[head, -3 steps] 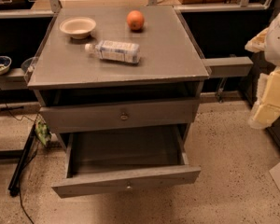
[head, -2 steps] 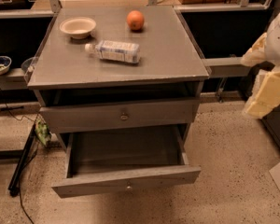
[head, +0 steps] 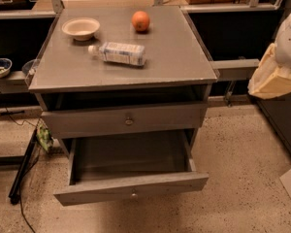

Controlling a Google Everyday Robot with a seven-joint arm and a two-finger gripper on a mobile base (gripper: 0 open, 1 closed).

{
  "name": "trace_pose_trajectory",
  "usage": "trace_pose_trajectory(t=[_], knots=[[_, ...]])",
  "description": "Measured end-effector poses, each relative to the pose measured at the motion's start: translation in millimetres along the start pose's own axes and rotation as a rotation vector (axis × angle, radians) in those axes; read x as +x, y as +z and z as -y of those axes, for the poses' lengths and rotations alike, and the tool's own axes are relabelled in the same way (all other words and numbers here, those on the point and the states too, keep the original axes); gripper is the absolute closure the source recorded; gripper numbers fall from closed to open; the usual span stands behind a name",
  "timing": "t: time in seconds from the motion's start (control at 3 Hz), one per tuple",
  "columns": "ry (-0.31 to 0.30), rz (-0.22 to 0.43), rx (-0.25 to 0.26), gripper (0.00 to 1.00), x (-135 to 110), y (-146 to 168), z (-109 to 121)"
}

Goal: Close middle drawer

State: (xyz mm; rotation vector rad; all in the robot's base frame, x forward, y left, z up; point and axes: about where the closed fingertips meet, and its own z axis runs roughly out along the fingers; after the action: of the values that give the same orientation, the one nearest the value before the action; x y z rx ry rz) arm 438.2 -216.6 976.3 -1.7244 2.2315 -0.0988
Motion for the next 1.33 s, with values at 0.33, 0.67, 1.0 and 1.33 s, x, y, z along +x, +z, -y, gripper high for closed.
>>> trace_pose_trajectory(t=[0.33,0.67,1.0,1.33], knots=[[0.000,0.000,0.000,0.96,0.0,0.0,0.0],[0.000,0.000,0.000,1.00,0.0,0.0,0.0],[-0.002,-0.003,0.052,1.00,-11.7,-5.5,14.2],[0.009,-0.009,0.094,1.00,-28.3,5.9,27.7]])
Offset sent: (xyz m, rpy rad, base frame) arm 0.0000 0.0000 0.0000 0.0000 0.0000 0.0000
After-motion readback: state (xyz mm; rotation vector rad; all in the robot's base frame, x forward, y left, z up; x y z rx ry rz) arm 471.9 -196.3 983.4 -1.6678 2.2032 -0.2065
